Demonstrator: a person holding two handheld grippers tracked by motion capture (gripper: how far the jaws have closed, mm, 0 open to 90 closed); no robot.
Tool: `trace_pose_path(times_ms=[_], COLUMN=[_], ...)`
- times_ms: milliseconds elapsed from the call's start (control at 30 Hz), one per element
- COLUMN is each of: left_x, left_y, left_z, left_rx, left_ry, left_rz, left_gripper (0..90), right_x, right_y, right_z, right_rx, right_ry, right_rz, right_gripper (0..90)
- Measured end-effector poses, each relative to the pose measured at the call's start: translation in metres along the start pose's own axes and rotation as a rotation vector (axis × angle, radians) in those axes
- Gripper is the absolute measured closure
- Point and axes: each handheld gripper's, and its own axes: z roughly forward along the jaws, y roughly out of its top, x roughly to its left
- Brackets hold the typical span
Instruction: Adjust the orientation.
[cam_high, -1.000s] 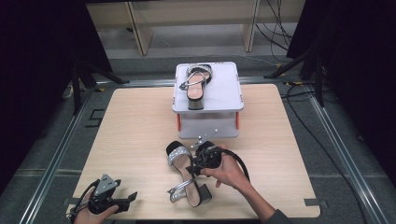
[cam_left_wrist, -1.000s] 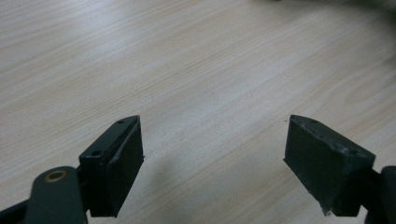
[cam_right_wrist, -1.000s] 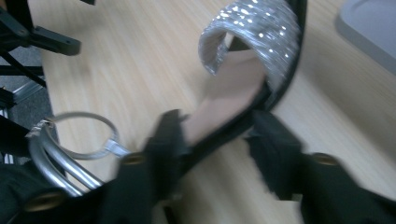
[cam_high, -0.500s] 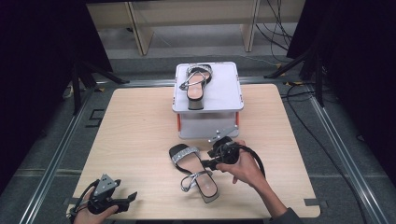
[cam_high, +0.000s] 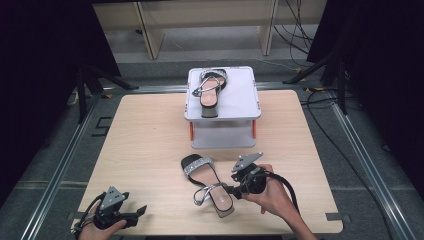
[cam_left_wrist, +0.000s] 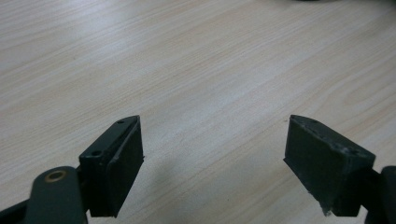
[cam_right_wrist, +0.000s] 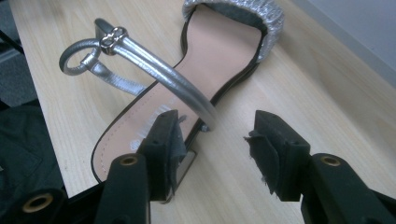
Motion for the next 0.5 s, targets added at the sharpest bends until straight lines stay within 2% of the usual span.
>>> trace_pose_path(times_ms=[100, 167, 200, 233, 300, 367, 500], left_x=[0.0, 0.0, 0.001, 0.001, 0.002, 0.001, -0.001], left_y=[0.001, 0.001, 0.001, 0.001, 0.001, 0.001, 0.002], left_z=[0.0, 0.001, 0.001, 0.001, -0.001, 0.0, 0.001], left_rx=[0.001, 0.001, 0.009, 0.011, 0.028, 0.015, 0.003], left_ry=[-0.004, -0.004, -0.001, -0.002, -0.011, -0.005, -0.008], left_rz=[-0.007, -0.003, 0.003, -0.002, 0.015, 0.004, -0.009], left_gripper=[19.0, 19.0, 19.0, 19.0, 19.0, 19.0, 19.0], right_x=[-0.001, -0.002, -0.003, -0.003, -0.005, -0.006, -0.008], right_y=[0.001, 0.001, 0.001, 0.002, 0.003, 0.006, 0.01], right_z=[0.006, 0.01, 0.012, 0.015, 0.019, 0.023, 0.027], right_rx=[0.006, 0.017, 0.014, 0.021, 0.022, 0.027, 0.028], right_ry=[0.003, 0.011, 0.015, 0.023, 0.019, 0.046, 0.046], right_rz=[0.012, 0.044, 0.028, 0.032, 0.026, 0.038, 0.036], right_gripper=[57.0, 59.8, 60.8, 62.3, 63.7, 65.8, 69.3])
